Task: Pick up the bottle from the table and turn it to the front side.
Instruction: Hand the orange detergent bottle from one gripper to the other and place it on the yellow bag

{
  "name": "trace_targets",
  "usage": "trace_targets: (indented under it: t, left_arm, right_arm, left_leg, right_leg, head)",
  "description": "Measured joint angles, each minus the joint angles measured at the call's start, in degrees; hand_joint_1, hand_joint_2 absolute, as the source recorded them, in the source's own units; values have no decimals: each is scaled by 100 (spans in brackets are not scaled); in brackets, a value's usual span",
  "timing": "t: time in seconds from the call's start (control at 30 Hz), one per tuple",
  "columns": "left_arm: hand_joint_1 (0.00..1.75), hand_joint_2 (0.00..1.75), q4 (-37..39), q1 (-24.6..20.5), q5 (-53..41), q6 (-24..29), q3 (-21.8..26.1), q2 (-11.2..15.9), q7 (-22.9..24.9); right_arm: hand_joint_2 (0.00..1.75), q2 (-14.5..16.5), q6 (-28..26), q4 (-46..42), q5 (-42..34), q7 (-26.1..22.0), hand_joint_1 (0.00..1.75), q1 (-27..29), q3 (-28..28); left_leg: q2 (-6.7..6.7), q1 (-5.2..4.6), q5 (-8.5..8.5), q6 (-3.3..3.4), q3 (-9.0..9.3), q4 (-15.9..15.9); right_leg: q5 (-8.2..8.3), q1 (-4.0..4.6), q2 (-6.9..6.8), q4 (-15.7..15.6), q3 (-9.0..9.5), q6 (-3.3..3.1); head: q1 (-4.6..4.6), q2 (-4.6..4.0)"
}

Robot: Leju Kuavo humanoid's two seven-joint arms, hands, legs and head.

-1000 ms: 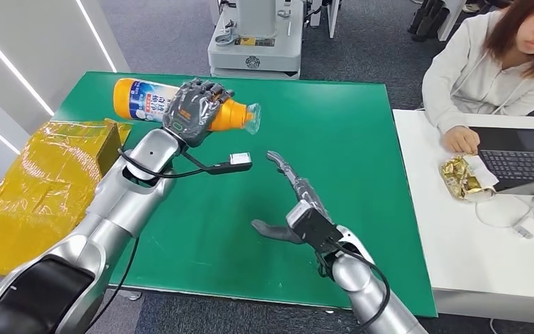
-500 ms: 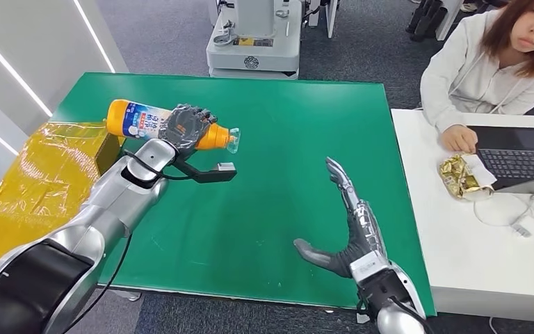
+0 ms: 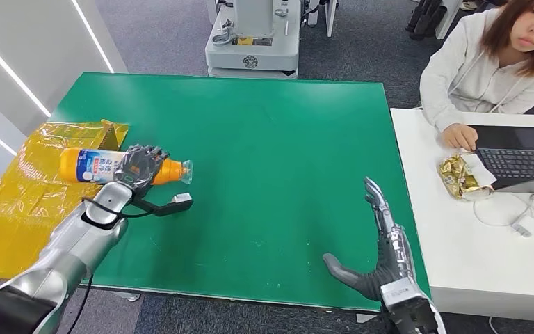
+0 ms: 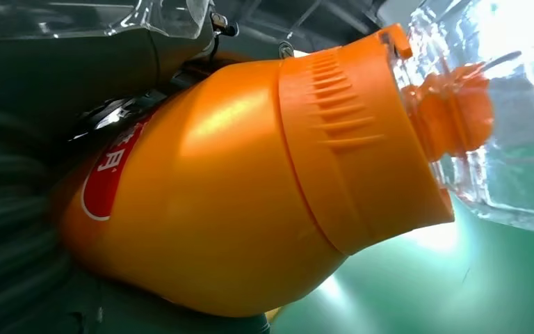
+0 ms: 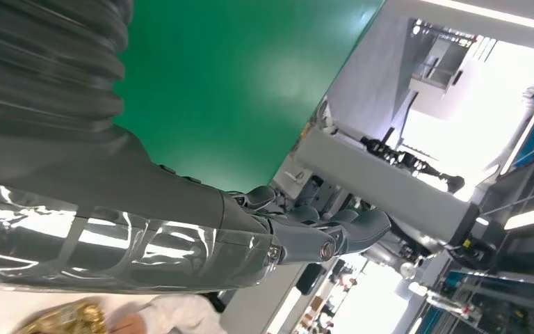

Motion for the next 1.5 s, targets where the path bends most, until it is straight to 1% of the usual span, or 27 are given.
trace_targets:
  t: [0.03, 0.13, 0.17, 0.27, 0.33, 0.5, 0.6, 0.73, 0.9, 1.03, 1.27, 1.5]
  left_arm:
    - [175, 175, -240, 330, 4, -4, 204, 123, -14]
    - [175, 175, -1256, 1690, 38, -83, 1113, 596, -100]
    - [175, 175, -1441, 1946, 53, -123, 1300, 675, -121]
    - [175, 175, -1714, 2397, 99, -186, 1646, 797, -161]
    - [175, 175, -1839, 2622, 109, -171, 1841, 849, -203]
    - [175, 175, -2045, 2923, 26, -76, 2118, 870, -321]
    - [175, 175, -2118, 2978, -21, 10, 2158, 857, -413]
    - [175, 175, -2132, 2931, -31, 138, 2151, 799, -557]
    - [175, 175, -2124, 2699, 8, 423, 2107, 702, -808]
    - [175, 175, -2091, 2408, 190, 564, 1961, 555, -1081]
    - [175, 175, -1808, 1853, 794, 479, 1737, 320, -1368]
    - [175, 175, -1316, 1465, 1359, 51, 1713, 209, -1527]
  right_arm:
    - [175, 0, -19, -72, 24, -28, 0, 129, -71]
    - [175, 0, -42, -284, 86, -107, 0, 484, -304]
    - [175, 0, -32, -294, 86, -110, 0, 497, -326]
    - [175, 0, 20, -294, 85, -111, 0, 489, -334]
    - [175, 0, 63, -293, 85, -114, 0, 468, -334]
    - [175, 0, 95, -286, 93, -138, 0, 392, -321]
    - [175, 1, 130, -256, 103, -151, 0, 338, -292]
    - [175, 20, 159, -205, 122, -151, 0, 219, -217]
    - [175, 51, 163, -156, 141, -119, 0, 101, -163]
    - [175, 79, 163, -148, 168, -78, 0, 60, -139]
    - [175, 108, 148, -148, 223, -30, 0, 65, -126]
    - [175, 122, 137, -148, 263, 10, 0, 75, -127]
  left_leg:
    - [1, 0, -4, -1, 0, 0]
    - [1, 0, -14, -4, 1, -1]
    - [1, 0, -14, -4, 1, -1]
    - [0, 1, -14, -4, 2, -1]
    - [-2, 1, -14, -4, 2, -1]
    - [-6, 1, -14, -4, 4, -1]
    - [-7, 1, -13, -4, 5, -1]
    - [-9, 1, -13, -4, 6, 0]
    - [-12, 1, -13, -4, 5, 2]
    - [-16, 1, -13, -4, 4, 3]
    - [-12, 1, -13, -4, 5, 3]
    - [-11, 2, -13, -4, 4, 3]
  right_leg:
    - [-3, 0, 1, 0, 0, -1]
    - [-12, 0, 1, -2, 1, -1]
    - [-13, 0, 1, -3, 1, -1]
    - [-13, 0, 0, -2, 2, -1]
    - [-14, 0, -5, -2, 3, -1]
    - [-15, 0, -12, -2, 8, 0]
    - [-15, 0, -13, -2, 9, 1]
    - [-13, 0, -15, -2, 9, -1]
    - [-13, 0, -17, -2, 8, -1]
    - [-13, 0, -20, -2, 9, -1]
    - [-11, 0, -18, -2, 8, -2]
    - [-12, 0, -17, -2, 6, -3]
  head:
    - [0, 0]
    - [0, 0]
    - [0, 0]
    - [0, 0]
    - [0, 0]
    - [0, 0]
    - [1, 0]
    - [1, 0]
    - [1, 0]
    - [1, 0]
    - [0, 0]
    - [1, 0]
